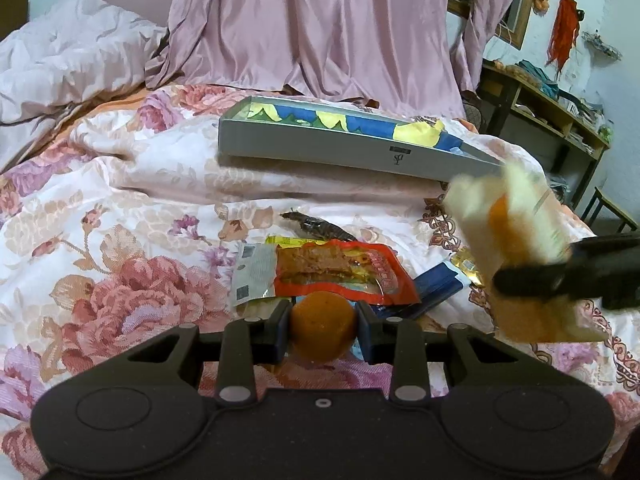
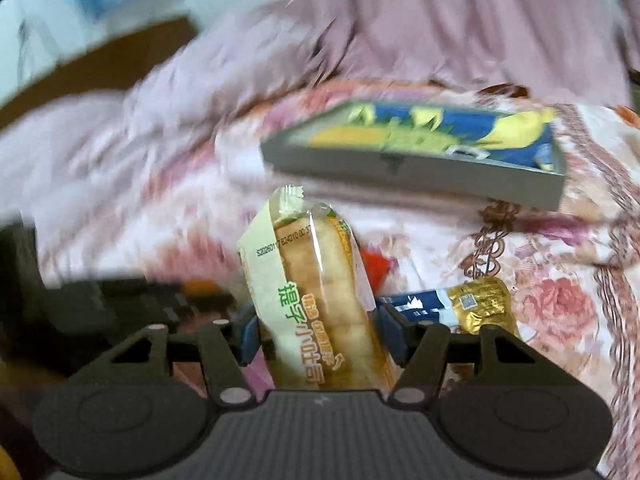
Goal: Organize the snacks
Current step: 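Grasp the wrapped bread loaf with the right tool and lift it while left lifts orange, then carry the orange and the bread loaf over the grey tray with both tools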
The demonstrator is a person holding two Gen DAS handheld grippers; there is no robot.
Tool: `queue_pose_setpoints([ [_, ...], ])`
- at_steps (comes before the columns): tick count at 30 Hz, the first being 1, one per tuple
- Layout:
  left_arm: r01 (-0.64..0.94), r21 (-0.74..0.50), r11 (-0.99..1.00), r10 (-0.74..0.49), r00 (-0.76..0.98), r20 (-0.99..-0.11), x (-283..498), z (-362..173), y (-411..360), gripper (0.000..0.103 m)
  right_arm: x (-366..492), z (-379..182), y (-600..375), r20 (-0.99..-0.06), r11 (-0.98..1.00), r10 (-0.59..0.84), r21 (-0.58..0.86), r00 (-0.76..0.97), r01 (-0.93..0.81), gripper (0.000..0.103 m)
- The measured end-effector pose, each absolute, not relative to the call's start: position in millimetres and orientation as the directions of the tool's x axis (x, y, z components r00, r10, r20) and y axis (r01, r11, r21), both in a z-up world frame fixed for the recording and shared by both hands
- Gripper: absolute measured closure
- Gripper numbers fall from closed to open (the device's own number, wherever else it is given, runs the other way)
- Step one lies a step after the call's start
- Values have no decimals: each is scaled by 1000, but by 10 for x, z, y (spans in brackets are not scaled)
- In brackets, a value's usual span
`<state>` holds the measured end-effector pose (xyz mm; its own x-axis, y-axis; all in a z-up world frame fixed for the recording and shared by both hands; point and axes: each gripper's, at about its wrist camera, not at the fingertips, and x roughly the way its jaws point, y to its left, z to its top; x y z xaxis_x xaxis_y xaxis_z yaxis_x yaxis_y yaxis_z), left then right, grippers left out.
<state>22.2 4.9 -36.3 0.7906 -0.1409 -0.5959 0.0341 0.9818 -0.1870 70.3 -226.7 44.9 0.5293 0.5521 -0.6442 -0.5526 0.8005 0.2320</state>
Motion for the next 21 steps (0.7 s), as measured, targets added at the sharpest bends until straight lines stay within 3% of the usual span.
queue_pose_setpoints([
  [7,45,-188,981,-141,834,-534,108,-109,68,67,396,603,-2278,-545,838,544,310,639,-449,38],
  [21,66,-133,989,-120,880,-459,-248,547,-27,67,-26,865,-2551,-468,845,534,318,704,-430,38],
])
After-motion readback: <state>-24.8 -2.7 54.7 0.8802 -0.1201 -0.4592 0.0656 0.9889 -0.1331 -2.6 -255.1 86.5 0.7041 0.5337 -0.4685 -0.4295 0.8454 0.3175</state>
